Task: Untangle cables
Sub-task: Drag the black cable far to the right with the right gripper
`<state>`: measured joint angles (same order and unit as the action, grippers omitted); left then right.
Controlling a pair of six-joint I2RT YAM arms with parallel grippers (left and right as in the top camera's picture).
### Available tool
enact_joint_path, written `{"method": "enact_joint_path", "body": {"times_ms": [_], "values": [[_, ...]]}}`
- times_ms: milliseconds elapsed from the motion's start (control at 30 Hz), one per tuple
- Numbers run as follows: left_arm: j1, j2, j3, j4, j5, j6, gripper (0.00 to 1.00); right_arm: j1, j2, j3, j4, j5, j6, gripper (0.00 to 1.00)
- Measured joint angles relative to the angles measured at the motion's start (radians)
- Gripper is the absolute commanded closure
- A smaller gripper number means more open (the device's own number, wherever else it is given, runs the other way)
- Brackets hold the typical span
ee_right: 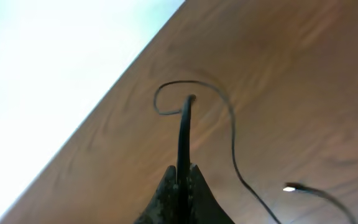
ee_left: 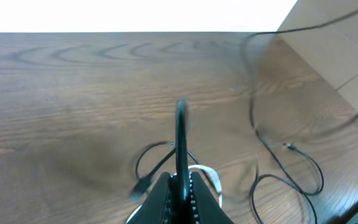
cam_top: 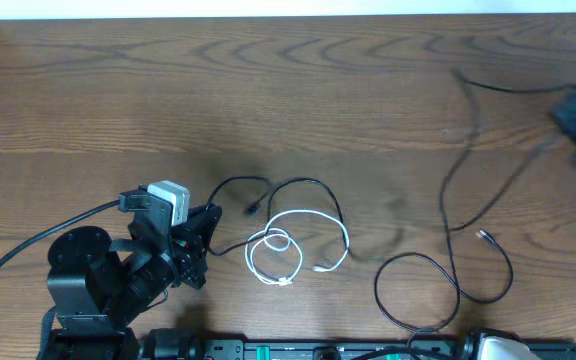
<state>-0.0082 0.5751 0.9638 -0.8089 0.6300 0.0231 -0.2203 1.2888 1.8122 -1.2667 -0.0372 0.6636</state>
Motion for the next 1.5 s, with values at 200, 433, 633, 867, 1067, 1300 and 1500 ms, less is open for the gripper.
{"method": "enact_joint_path", "body": {"times_ms": [200,433,633,867,1067,1300,1500], "values": [[0.0,0.0,0.0,-0.002,0.0,0.0,0.92,-0.174,-0.031,0.001,-0.018,-0.039,-0.068,0.99],[0.0,0.0,0.0,-0.018,0.0,0.0,0.92,-0.177,0.015,0.001,-0.02,-0.151,-0.15,0.99],[0.0,0.0,0.0,-0.029,0.0,0.0,0.93,-0.177,0.095,0.001,-0.165,-0.192,-0.183,0.99],[0.0,0.0,0.0,-0.03,0.0,0.0,0.93,-0.177,0.151,-0.025,-0.419,-0.203,-0.157,0.99],[0.0,0.0,0.0,-0.03,0.0,0.0,0.93,-0.177,0.151,-0.093,-0.426,-0.212,-0.107,0.99],[0.0,0.0,0.0,-0.031,0.0,0.0,0.92,-0.18,0.149,-0.217,-0.299,-0.205,-0.071,0.99],[0.0,0.0,0.0,-0.031,0.0,0.0,0.93,-0.231,0.153,-0.283,-0.008,-0.143,-0.037,0.99]]}}
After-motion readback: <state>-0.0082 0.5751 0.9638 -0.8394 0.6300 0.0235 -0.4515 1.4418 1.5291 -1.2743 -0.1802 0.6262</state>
